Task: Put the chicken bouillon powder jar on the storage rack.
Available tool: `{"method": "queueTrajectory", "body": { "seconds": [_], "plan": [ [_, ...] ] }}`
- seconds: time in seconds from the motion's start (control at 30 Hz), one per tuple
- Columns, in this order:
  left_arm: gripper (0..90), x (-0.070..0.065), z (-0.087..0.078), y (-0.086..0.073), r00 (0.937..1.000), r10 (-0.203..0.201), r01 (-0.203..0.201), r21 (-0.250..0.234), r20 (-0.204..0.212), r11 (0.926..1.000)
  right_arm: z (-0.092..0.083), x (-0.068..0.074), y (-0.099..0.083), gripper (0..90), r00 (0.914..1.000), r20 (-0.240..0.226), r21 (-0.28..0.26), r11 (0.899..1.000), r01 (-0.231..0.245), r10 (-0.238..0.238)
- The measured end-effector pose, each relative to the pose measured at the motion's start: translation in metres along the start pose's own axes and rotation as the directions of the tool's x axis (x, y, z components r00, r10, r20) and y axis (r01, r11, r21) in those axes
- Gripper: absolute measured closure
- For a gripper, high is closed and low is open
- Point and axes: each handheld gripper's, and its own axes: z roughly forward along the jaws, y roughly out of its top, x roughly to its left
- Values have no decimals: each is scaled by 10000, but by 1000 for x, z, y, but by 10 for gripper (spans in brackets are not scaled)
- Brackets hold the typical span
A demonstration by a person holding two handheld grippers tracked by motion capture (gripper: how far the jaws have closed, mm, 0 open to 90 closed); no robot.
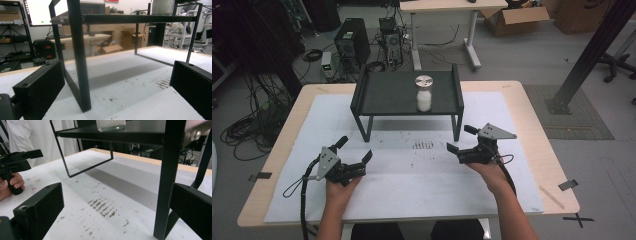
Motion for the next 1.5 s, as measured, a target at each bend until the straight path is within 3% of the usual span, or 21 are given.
{"method": "queueTrajectory", "body": {
  "seconds": [0.7, 1.03, 1.2, 1.5],
  "plan": [
    [2, 0, 0, 0, 10000, -1, 1, 9, 1, 10000, -7, 6, -34, 0, 9986, 437, -634, 9976, -277, 305],
    [2, 0, 0, 0, 10000, -11, 11, 12, 6, 10000, -8, 11, -43, 0, 9980, 625, -1003, 9950, 32, 31],
    [4, 0, 0, 0, 10000, -10, 10, 40, 17, 10000, -14, 12, -46, 0, 9984, 556, -1580, 9873, 187, -100],
    [2, 0, 0, 0, 10000, -3, 3, 29, 14, 10000, -20, 18, -51, 0, 9952, 581, -2300, 9690, 900, -787]
  ]
}}
